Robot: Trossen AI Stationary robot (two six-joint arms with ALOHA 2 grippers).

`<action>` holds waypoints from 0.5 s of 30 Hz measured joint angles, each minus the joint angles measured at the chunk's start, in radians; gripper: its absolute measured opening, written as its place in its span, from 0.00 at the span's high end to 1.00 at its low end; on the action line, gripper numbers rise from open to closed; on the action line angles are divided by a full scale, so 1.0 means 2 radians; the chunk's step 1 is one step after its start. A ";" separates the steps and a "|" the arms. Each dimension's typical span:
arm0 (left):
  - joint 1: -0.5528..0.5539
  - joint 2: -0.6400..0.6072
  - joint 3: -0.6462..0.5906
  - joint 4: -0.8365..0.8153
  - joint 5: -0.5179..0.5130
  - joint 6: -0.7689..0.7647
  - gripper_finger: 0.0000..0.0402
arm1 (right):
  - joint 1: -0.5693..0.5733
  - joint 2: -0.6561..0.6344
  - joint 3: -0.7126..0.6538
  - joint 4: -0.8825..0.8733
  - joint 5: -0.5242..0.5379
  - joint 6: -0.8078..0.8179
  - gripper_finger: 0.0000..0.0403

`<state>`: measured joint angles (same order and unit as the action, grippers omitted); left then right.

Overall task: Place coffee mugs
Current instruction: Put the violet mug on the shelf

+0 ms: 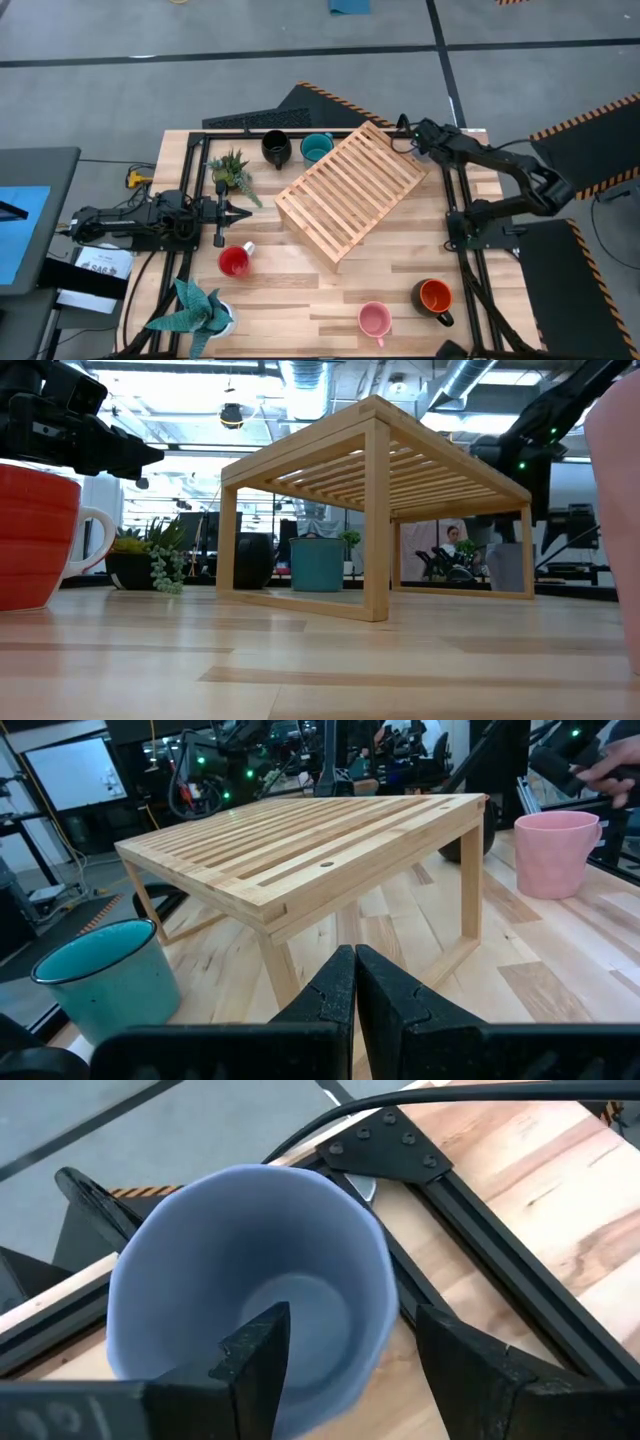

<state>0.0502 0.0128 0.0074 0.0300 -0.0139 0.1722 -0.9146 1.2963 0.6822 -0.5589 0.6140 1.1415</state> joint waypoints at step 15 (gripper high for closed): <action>0.000 0.000 0.000 0.000 0.000 0.000 1.00 | 0.000 0.018 -0.001 0.002 -0.009 -0.021 0.42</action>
<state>0.0502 0.0128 0.0074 0.0303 -0.0143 0.1722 -0.9146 1.3323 0.6811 -0.5549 0.5961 1.1001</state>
